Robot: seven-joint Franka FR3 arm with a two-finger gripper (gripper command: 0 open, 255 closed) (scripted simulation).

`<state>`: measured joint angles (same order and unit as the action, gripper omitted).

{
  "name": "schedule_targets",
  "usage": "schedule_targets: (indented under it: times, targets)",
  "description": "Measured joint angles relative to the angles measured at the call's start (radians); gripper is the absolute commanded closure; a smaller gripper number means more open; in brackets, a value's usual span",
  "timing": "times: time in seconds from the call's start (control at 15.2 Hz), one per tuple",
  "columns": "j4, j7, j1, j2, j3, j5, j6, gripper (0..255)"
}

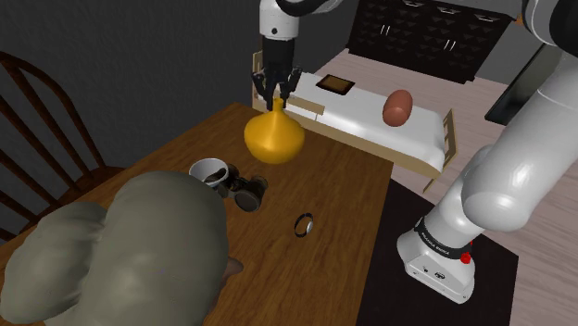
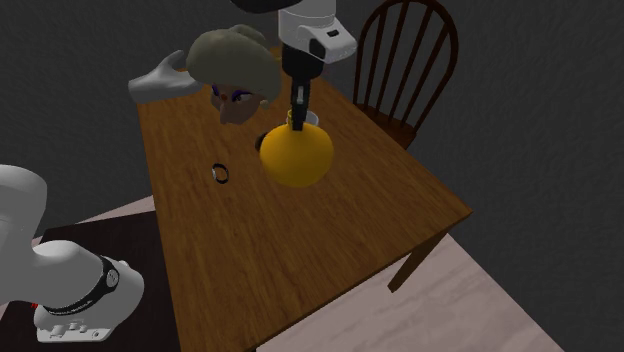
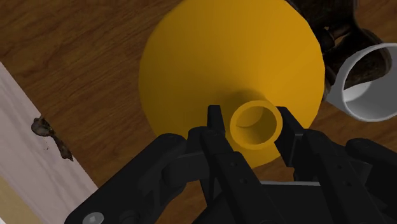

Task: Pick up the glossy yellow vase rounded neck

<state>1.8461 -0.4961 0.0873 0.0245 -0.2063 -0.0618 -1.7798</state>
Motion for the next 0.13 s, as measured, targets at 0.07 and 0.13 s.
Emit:
schedule_targets:
  times: [0.07,0.13]
  targets:
    - [-0.015,-0.002,0.000,-0.001,0.000,0.000,0.016,255]
    - [-0.021,-0.002,0.000,-0.002,0.000,0.000,0.023,255]
